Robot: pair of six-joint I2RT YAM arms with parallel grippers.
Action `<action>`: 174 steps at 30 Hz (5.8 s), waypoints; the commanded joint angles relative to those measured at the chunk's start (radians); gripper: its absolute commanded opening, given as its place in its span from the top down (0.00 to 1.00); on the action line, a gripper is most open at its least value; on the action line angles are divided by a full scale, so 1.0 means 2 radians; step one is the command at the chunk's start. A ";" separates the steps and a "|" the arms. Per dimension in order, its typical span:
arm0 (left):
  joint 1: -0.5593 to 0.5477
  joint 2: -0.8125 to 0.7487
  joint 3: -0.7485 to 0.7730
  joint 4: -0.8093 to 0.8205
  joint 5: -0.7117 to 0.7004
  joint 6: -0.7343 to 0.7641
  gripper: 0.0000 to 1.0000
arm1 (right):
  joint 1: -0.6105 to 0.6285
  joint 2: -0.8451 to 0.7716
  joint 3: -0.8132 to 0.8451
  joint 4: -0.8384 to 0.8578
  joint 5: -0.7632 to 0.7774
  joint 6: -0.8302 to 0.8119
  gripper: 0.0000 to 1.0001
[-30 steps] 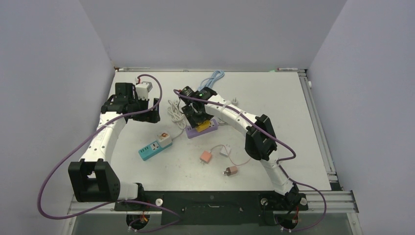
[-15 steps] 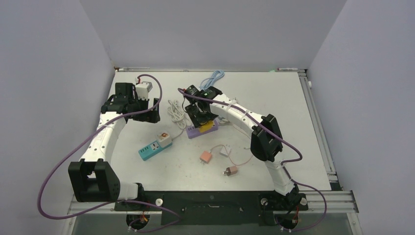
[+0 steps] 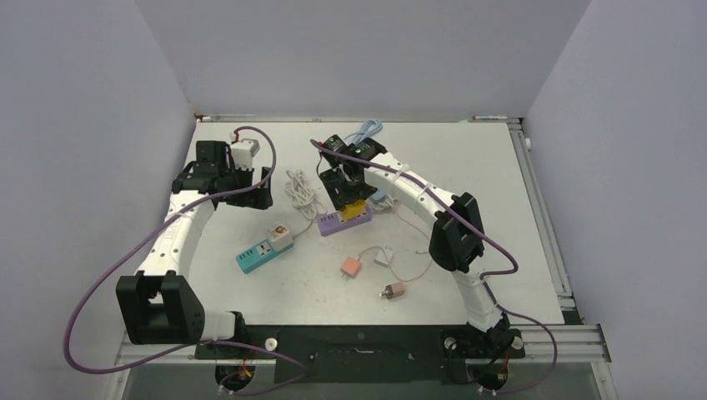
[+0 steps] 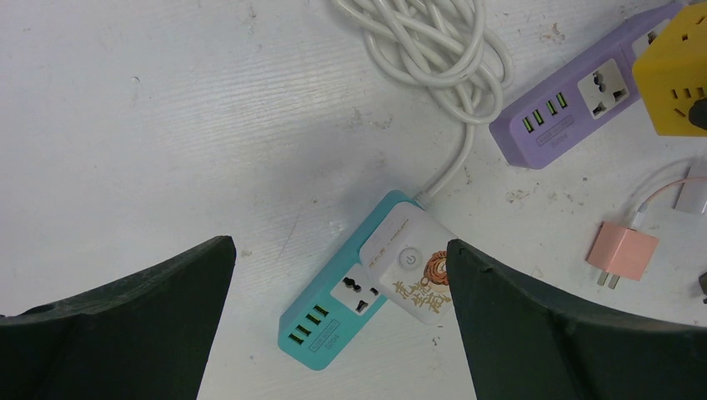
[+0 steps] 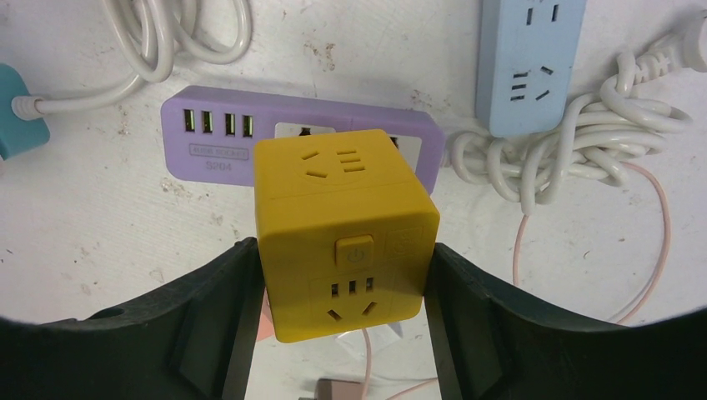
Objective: Insert the plug
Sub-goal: Insert the plug into the socket, then pick up the socket from the center of the board.
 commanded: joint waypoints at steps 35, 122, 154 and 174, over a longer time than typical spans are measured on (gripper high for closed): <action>0.003 -0.022 -0.009 0.033 0.002 0.005 0.04 | 0.004 0.030 0.021 -0.017 -0.021 0.014 0.95; 0.024 -0.010 0.067 -0.040 0.003 0.022 0.04 | -0.013 -0.026 0.023 0.039 -0.020 0.015 0.10; 0.023 0.002 0.125 -0.112 -0.024 0.030 0.04 | -0.120 0.151 0.070 0.228 -0.015 -0.018 0.40; 0.013 -0.020 0.104 -0.088 -0.004 0.025 0.04 | -0.137 -0.145 -0.161 0.316 0.094 -0.016 0.94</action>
